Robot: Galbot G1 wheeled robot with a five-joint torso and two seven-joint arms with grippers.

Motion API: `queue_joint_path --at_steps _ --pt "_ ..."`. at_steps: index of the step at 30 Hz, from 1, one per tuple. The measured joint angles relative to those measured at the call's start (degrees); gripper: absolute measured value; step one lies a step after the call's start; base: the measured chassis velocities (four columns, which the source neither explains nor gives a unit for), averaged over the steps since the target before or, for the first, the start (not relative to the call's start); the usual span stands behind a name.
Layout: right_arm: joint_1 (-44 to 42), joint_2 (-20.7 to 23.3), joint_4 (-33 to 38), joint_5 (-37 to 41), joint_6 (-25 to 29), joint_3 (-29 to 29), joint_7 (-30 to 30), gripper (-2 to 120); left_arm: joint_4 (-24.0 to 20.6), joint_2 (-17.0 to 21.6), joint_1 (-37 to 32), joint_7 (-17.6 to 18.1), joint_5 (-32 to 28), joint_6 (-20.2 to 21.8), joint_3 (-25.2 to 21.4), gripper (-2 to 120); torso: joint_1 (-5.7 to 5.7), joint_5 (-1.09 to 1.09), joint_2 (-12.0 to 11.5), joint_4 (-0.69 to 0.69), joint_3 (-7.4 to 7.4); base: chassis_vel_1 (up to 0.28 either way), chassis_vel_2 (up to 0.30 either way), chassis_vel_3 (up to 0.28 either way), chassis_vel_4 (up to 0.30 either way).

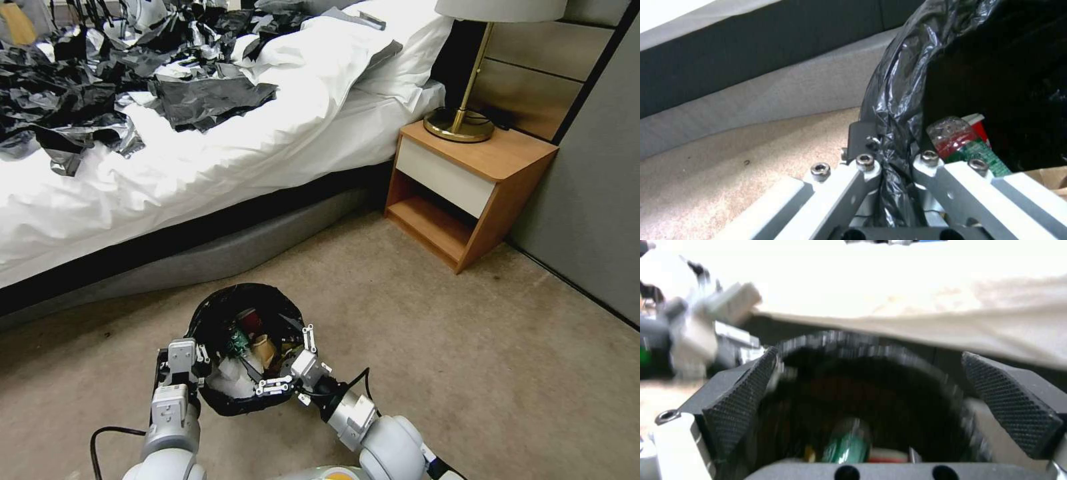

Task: Pick up the trash bin, then pick up the garbage from the floor and place it into the trash bin.

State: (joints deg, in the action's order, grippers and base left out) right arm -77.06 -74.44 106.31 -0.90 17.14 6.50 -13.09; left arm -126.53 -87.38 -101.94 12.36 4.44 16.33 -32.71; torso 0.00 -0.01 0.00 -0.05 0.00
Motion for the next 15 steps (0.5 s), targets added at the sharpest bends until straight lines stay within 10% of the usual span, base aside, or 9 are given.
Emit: queue_joint_path --at_steps 15 --pt "0.49 -3.53 14.78 2.14 -2.39 -3.14 8.56 100 0.69 0.17 -0.20 -0.05 0.03 -0.07 -0.18 1 0.00 0.06 0.00 0.03 0.00 0.000 0.000 0.000 0.000"
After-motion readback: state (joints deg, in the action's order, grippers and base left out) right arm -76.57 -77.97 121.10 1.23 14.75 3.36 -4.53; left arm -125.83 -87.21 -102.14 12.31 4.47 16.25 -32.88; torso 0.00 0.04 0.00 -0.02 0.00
